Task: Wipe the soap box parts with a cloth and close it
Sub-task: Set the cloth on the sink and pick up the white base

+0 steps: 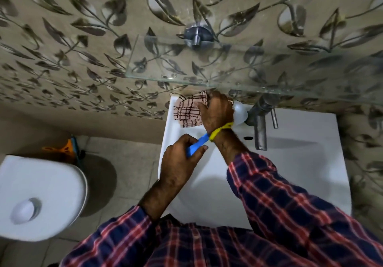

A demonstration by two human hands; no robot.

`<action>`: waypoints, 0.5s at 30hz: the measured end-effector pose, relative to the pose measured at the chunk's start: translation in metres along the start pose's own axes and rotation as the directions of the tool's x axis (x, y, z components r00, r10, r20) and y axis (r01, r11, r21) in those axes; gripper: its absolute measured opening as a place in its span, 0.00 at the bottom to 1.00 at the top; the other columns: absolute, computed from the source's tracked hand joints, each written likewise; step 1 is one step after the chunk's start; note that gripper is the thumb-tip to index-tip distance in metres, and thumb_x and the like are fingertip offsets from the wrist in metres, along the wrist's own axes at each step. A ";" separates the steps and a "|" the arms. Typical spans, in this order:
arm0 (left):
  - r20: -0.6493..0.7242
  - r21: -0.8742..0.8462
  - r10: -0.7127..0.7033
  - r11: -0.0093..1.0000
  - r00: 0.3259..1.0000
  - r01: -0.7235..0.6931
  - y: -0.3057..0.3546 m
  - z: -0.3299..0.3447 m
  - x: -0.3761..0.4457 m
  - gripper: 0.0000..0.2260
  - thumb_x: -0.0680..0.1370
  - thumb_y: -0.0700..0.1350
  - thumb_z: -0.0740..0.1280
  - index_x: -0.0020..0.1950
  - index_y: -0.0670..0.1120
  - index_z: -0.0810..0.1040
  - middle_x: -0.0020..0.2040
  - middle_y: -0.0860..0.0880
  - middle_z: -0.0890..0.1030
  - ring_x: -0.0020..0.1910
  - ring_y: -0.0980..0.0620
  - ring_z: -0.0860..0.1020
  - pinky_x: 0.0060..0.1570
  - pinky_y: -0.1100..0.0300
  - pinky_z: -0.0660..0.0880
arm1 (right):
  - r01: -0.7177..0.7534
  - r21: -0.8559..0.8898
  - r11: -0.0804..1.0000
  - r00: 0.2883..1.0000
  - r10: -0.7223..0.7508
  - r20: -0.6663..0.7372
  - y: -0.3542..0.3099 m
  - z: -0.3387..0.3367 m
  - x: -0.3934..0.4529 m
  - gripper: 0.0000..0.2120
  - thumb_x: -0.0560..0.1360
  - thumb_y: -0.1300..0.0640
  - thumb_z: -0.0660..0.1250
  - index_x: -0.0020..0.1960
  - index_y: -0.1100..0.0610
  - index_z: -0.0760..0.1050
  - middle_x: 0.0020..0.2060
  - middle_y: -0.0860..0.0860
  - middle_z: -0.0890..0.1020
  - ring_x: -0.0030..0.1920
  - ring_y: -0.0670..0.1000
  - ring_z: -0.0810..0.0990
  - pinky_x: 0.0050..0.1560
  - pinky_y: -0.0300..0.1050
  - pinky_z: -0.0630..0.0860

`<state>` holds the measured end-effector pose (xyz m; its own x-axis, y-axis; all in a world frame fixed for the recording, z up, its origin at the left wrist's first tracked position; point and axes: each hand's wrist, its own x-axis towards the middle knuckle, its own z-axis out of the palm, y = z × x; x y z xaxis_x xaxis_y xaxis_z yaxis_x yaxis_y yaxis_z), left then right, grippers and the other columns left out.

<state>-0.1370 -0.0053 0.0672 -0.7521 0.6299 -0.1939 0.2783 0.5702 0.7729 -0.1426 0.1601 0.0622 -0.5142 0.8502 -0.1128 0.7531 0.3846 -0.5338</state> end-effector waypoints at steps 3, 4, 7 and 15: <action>-0.031 -0.015 -0.005 1.000 1.000 0.005 -0.005 0.002 0.002 0.11 0.76 0.53 0.76 0.50 0.47 0.81 0.44 0.51 0.84 0.43 0.49 0.81 0.45 0.56 0.78 | 0.064 -0.034 0.997 0.996 -0.066 -0.068 0.025 -0.012 -0.019 0.22 0.75 0.49 0.70 0.64 0.61 0.76 0.60 0.60 0.80 0.64 0.62 0.75 0.63 0.54 0.70; -0.038 -0.013 -0.008 1.000 0.999 0.008 -0.006 0.003 0.003 0.11 0.76 0.53 0.76 0.49 0.48 0.82 0.44 0.52 0.84 0.43 0.49 0.81 0.44 0.57 0.77 | 0.097 -0.080 0.992 0.993 -0.102 -0.055 0.035 -0.016 -0.026 0.20 0.76 0.51 0.69 0.64 0.61 0.77 0.61 0.60 0.80 0.64 0.62 0.74 0.65 0.54 0.69; -0.083 0.020 -0.001 1.000 0.997 0.003 -0.008 0.006 0.005 0.09 0.75 0.53 0.76 0.48 0.49 0.82 0.44 0.53 0.85 0.42 0.49 0.81 0.44 0.59 0.75 | 0.200 -0.212 0.957 0.980 -0.197 0.036 0.059 -0.021 -0.040 0.20 0.73 0.62 0.65 0.65 0.61 0.77 0.62 0.58 0.80 0.69 0.61 0.71 0.70 0.54 0.65; -0.075 -0.137 -0.057 0.989 0.996 0.047 -0.025 0.002 0.004 0.09 0.68 0.43 0.83 0.39 0.46 0.84 0.39 0.52 0.82 0.39 0.61 0.79 0.38 0.74 0.72 | 0.330 -0.536 0.777 0.944 -0.262 0.200 0.077 -0.025 -0.042 0.17 0.75 0.63 0.58 0.60 0.58 0.77 0.57 0.59 0.79 0.67 0.63 0.71 0.79 0.58 0.52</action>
<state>-0.1454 -0.0156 0.0459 -0.8093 0.5550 -0.1924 0.1582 0.5213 0.8386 -0.0533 0.1632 0.0467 -0.7651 0.6298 -0.1341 0.6359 0.7718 -0.0032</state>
